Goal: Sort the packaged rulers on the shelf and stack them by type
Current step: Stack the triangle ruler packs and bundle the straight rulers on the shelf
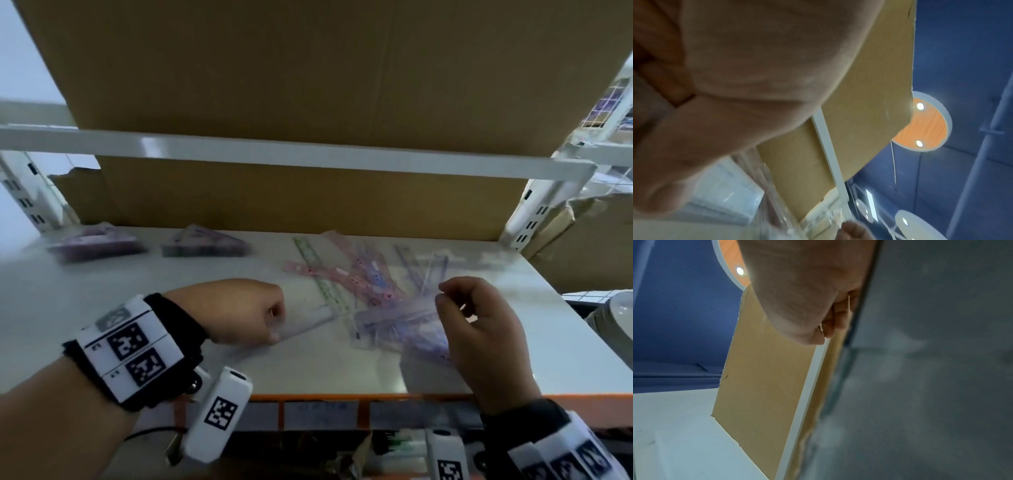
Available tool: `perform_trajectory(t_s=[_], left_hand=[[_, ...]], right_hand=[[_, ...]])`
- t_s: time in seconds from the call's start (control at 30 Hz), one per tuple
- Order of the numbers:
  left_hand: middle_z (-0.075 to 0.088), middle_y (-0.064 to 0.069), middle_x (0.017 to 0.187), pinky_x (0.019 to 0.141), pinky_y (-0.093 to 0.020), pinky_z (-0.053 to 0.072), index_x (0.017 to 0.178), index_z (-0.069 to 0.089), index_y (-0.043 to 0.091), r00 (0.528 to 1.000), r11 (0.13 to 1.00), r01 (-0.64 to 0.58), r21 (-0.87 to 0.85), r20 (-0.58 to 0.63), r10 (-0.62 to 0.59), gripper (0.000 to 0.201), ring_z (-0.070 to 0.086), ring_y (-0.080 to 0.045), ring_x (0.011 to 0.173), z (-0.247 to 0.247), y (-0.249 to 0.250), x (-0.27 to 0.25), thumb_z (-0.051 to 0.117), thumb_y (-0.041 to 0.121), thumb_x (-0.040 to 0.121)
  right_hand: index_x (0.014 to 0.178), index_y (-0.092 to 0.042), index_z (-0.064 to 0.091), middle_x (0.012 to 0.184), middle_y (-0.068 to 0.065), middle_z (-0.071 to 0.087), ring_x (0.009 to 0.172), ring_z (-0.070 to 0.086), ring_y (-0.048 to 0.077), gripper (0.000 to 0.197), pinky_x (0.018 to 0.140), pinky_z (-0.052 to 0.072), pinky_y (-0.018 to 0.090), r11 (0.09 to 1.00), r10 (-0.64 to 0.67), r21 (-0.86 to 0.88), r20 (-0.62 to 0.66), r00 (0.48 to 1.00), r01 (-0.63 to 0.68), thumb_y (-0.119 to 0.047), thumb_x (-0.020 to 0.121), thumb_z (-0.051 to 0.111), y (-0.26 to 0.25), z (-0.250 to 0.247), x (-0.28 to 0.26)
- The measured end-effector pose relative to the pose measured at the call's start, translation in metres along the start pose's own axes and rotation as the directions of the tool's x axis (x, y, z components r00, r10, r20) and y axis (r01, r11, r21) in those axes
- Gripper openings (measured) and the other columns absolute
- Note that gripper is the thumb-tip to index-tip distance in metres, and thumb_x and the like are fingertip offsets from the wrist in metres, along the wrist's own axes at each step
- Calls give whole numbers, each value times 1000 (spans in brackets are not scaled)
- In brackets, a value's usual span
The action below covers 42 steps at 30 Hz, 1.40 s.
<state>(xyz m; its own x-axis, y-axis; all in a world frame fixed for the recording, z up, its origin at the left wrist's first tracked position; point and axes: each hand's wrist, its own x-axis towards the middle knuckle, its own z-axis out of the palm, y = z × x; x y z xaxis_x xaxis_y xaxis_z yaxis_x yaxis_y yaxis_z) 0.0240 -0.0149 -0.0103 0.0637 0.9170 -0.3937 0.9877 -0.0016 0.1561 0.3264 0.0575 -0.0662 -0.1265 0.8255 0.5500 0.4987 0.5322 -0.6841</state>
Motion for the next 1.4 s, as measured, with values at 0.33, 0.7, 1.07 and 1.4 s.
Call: perform_trajectory(t_s=[0.33,0.7,1.07,1.4], left_hand=[[71,-4,76,66,-31,54,84,68,29,951,631,-148,-761,-284,-119,18,65,-17,66,36,-38,-43,64,14,93],[75,-13,85,56,-34,55,94,57,7,932,355,-235,-905,-314,-183,4,67,-24,63,66,-24,-36,58,10,97],[75,-5,79,52,-24,53,87,63,13,932,409,-237,-881,-325,-160,8,72,-19,63,66,-24,-34,64,18,94],[74,-5,78,47,-27,50,93,60,14,932,347,-279,-895,-340,-127,8,68,-18,57,66,-25,-36,57,20,99]], right_hand=[[139,-36,42,148,-15,42,138,35,9,57,115,22,46,880,111,-452,491,864,144,-22,85,46,4,10,3],[116,-14,69,107,11,63,100,61,36,37,90,47,46,900,129,-435,325,937,27,-11,79,73,-4,10,8],[87,-30,73,83,-13,74,74,66,3,11,71,49,25,948,263,200,-54,963,-248,-19,87,72,-31,26,8],[100,-18,72,79,4,70,71,60,21,15,70,50,41,737,416,511,174,893,-443,-25,86,72,-64,92,-21]])
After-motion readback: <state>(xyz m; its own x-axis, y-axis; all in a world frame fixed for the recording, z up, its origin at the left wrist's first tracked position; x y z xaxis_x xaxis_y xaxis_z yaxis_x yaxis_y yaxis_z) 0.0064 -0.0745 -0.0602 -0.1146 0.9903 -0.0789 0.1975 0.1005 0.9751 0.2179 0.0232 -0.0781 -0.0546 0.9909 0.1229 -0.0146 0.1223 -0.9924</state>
